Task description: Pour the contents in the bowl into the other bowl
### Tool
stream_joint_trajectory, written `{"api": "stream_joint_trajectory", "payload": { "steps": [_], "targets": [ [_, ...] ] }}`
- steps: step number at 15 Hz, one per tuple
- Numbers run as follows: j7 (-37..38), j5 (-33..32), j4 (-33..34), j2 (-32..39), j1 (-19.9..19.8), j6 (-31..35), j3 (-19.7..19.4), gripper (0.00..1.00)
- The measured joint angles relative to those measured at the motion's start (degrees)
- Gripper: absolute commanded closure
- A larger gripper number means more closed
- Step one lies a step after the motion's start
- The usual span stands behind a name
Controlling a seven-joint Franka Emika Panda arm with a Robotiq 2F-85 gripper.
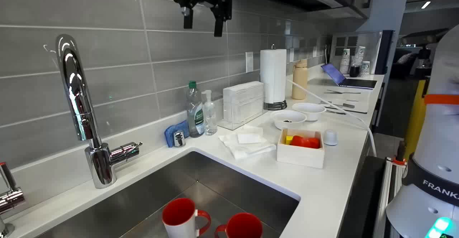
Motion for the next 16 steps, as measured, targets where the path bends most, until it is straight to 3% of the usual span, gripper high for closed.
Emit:
{"api": "stream_joint_trajectory", "payload": {
  "steps": [10, 16],
  "targets": [
    [0.9, -2.2, -0.8, 0.3, -0.9, 1.0, 0.0, 0.00],
    [4.0, -10.0, -7.1, 3.0, -6.7, 11.5, -1.8, 0.00]
  ]
}}
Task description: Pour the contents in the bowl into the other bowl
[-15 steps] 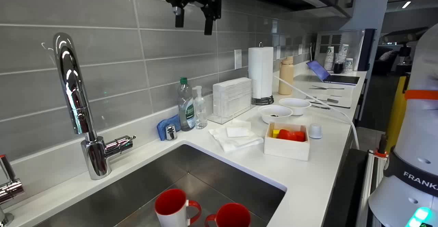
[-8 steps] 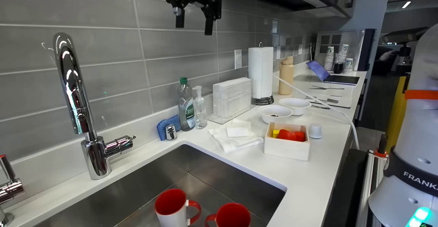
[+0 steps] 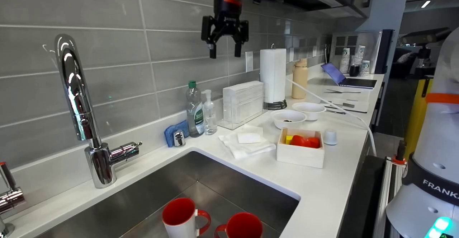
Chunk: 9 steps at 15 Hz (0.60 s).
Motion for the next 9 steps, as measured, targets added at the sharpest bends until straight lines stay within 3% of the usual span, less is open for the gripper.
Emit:
{"api": "stream_joint_trajectory", "payload": {
  "steps": [5, 9],
  "targets": [
    [2.6, -7.2, -5.1, 6.1, -5.4, 11.8, -3.4, 0.00],
    [3.0, -11.8, -6.9, 11.8, -7.8, 14.9, -6.5, 0.00]
  ]
}}
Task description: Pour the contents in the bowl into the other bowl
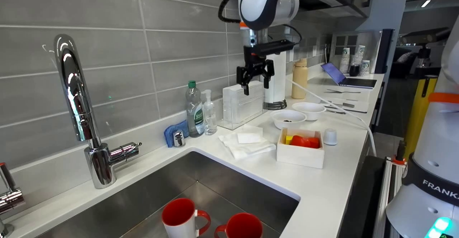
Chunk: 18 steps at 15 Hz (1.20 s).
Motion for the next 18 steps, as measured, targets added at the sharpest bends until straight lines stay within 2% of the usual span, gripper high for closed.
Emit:
{"api": "stream_joint_trajectory", "payload": {
  "steps": [6, 18],
  "targets": [
    [2.8, -5.8, -0.9, 5.7, -1.0, 0.9, -3.7, 0.00],
    [3.6, -6.8, -2.5, 16.2, -0.9, 13.6, -10.1, 0.00]
  ]
}}
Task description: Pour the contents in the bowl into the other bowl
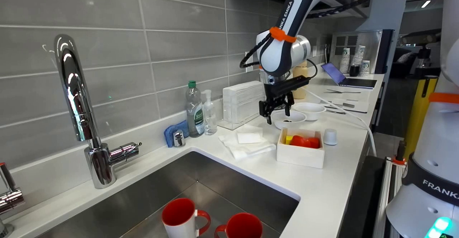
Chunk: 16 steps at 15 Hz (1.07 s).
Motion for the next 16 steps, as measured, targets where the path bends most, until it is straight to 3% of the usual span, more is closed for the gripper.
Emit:
{"api": "stream_joint_trajectory", "payload": {
  "steps": [1, 2, 4, 11, 16],
  "targets": [
    [0.1, -0.3, 0.0, 0.8, 0.1, 0.6, -0.6, 0.00],
    [0.4, -0.8, 0.1, 1.5, 0.2, 1.3, -1.2, 0.25],
    [1.4, -1.9, 0.1, 2.8, 0.7, 3.3, -2.5, 0.35],
    [5.2, -2.9, 0.2, 5.0, 5.0, 10.6, -6.8, 0.96],
    [6.2, -4.9, 0.2, 5.0, 8.4, 11.8, -10.0, 1.00]
  ]
}}
